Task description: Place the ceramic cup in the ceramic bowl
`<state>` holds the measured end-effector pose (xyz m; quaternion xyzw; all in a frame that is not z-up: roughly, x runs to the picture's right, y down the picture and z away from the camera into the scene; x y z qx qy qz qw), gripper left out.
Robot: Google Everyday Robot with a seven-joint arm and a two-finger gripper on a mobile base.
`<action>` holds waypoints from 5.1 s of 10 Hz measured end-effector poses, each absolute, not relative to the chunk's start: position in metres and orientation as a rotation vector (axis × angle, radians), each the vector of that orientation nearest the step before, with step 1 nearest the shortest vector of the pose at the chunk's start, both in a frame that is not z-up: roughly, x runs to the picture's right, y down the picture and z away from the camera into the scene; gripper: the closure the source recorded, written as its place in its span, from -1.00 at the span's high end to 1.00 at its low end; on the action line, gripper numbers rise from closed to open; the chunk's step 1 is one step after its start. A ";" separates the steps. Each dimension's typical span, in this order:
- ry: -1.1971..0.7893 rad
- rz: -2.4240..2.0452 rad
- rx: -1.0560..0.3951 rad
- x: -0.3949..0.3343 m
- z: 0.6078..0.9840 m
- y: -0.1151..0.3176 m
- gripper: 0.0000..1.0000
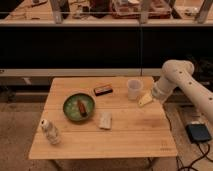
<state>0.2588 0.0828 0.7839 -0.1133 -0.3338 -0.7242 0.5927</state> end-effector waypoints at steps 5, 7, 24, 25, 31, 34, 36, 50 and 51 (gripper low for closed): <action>-0.776 -1.684 -0.263 0.259 0.784 0.083 0.60; -0.776 -1.683 -0.263 0.259 0.784 0.083 0.60; -0.657 -1.484 -0.157 0.264 0.784 -0.002 0.60; -0.629 -1.448 -0.132 0.266 0.783 -0.019 0.60; -0.539 -1.244 -0.071 0.279 0.843 -0.037 0.60; -0.525 -1.243 -0.082 0.271 0.876 -0.033 0.60; -0.531 -1.250 -0.085 0.266 0.894 -0.027 0.60; -0.757 -1.514 -0.032 0.152 0.876 -0.036 -1.00; -0.771 -1.589 -0.014 0.130 0.858 -0.042 -1.00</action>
